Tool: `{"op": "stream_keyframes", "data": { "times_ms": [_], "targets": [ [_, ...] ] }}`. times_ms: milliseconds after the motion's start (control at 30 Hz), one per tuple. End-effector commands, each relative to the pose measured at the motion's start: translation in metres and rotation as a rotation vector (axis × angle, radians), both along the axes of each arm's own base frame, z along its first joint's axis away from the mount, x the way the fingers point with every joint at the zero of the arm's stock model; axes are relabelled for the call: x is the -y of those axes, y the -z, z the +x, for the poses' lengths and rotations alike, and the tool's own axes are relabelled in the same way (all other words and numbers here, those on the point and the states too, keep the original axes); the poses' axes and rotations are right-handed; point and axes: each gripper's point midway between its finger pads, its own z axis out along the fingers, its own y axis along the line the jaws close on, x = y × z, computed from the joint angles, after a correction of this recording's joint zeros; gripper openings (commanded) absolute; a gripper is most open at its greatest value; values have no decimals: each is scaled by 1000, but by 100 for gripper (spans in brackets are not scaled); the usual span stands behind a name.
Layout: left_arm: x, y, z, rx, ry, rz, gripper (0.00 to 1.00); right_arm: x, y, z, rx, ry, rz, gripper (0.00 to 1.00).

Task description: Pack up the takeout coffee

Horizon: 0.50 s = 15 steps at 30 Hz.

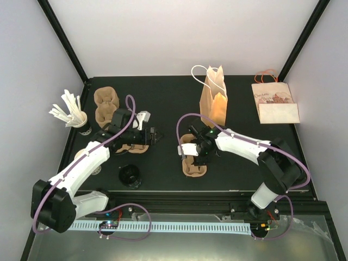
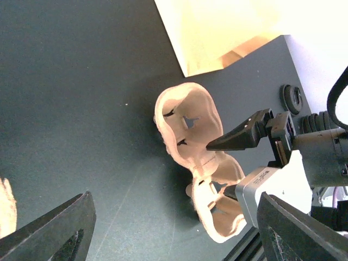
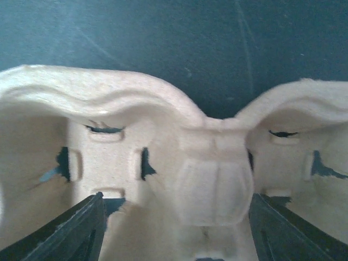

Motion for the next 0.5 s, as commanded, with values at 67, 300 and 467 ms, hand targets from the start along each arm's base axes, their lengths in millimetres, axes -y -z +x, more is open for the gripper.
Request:
{"op": "stream_keyframes", "data": {
  "times_ms": [67, 300, 467],
  "targets": [
    [-8, -10, 2, 34, -17, -23, 84, -4, -11, 24, 88, 15, 37, 84],
    [-7, -7, 3, 28, -11, -25, 84, -9, 5, 26, 46, 17, 14, 82],
    [-10, -7, 4, 26, -17, -23, 84, -11, 14, 28, 27, 20, -1, 78]
  ]
}}
